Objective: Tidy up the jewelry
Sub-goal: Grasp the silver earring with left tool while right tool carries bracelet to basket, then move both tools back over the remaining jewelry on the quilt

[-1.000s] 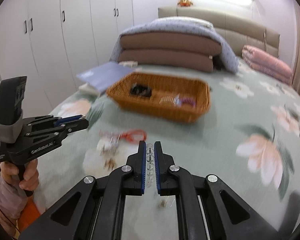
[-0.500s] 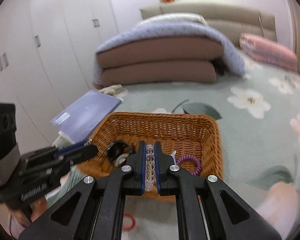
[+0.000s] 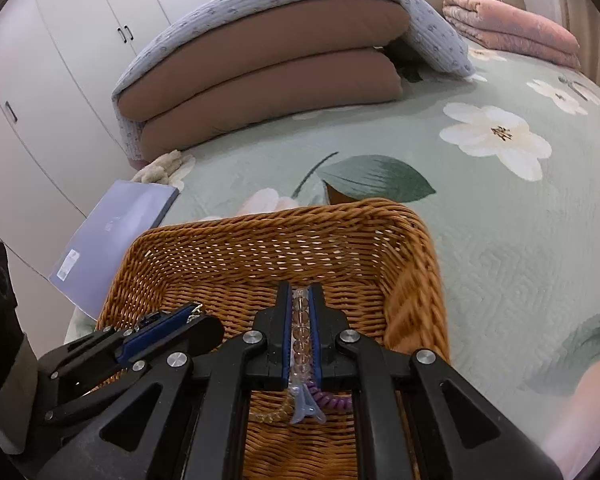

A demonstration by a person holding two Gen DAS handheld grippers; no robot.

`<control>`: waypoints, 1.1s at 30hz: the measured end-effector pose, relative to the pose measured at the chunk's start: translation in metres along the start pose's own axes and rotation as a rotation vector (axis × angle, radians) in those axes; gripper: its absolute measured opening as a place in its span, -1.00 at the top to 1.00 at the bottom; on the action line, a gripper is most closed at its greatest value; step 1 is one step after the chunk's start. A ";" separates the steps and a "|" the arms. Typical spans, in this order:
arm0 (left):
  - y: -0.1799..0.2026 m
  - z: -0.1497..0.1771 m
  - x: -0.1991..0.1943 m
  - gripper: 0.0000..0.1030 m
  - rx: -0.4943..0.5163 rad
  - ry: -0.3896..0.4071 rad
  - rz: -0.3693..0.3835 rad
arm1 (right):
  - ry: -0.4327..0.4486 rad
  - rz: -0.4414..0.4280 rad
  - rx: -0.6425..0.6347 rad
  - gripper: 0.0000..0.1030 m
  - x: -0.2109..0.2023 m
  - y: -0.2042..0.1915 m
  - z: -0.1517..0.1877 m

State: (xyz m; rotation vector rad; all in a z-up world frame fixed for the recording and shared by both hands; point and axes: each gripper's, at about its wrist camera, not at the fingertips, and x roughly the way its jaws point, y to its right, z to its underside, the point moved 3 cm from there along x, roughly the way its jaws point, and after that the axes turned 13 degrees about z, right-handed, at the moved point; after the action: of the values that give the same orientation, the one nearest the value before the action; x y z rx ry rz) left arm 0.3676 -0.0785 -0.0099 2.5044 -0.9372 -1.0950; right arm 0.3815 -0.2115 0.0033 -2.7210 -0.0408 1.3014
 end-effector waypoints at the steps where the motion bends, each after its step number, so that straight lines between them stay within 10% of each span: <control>1: 0.000 0.001 0.001 0.72 -0.004 -0.001 0.004 | 0.002 0.000 0.005 0.69 -0.002 0.002 0.000; 6: 0.006 0.004 -0.014 0.14 0.003 0.004 0.016 | 0.035 -0.011 0.010 0.37 -0.032 0.016 0.009; 21: 0.059 0.085 -0.179 -0.06 0.046 0.187 0.038 | 0.173 -0.092 -0.108 0.36 -0.169 0.025 0.132; 33: 0.059 0.175 -0.238 -0.11 -0.014 0.235 -0.032 | 0.244 -0.032 -0.199 0.30 -0.210 0.031 0.235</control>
State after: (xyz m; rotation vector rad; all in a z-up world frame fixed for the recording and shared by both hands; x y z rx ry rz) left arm 0.0916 0.0353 0.0312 2.5743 -0.8229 -0.7902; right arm 0.0662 -0.2351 0.0156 -3.0133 -0.1994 0.9966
